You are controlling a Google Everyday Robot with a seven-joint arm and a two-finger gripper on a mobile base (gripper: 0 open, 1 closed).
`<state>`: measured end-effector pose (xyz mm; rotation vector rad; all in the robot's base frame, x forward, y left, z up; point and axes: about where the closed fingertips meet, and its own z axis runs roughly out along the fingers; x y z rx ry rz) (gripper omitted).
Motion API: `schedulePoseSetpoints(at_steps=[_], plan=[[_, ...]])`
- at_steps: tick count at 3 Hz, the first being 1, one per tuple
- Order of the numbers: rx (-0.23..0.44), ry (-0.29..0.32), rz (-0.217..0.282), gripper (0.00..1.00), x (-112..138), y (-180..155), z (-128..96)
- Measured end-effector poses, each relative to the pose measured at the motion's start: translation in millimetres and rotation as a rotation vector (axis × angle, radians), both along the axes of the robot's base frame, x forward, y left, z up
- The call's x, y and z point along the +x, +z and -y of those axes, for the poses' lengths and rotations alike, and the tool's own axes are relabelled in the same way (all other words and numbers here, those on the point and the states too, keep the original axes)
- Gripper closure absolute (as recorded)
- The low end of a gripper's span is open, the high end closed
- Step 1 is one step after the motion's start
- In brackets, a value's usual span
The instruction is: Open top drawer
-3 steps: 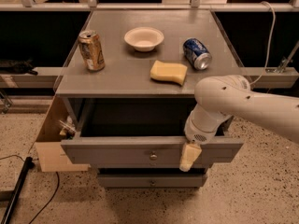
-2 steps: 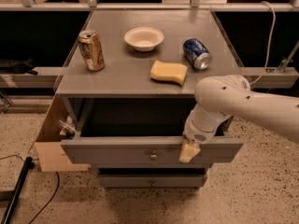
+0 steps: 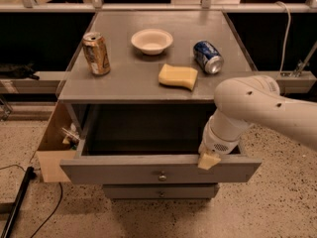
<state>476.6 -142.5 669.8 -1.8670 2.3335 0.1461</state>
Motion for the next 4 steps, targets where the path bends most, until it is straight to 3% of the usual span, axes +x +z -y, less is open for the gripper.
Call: schedulePoseSetpoints(at_steps=[1,2,4], plan=[[0.002,-0.001,-0.006,1.00,-5.3,0.9,1.8],[0.002,-0.001,-0.006,0.80,-5.3,0.9,1.8],[0.002,-0.001,-0.006,0.31,-5.3,0.9,1.9]])
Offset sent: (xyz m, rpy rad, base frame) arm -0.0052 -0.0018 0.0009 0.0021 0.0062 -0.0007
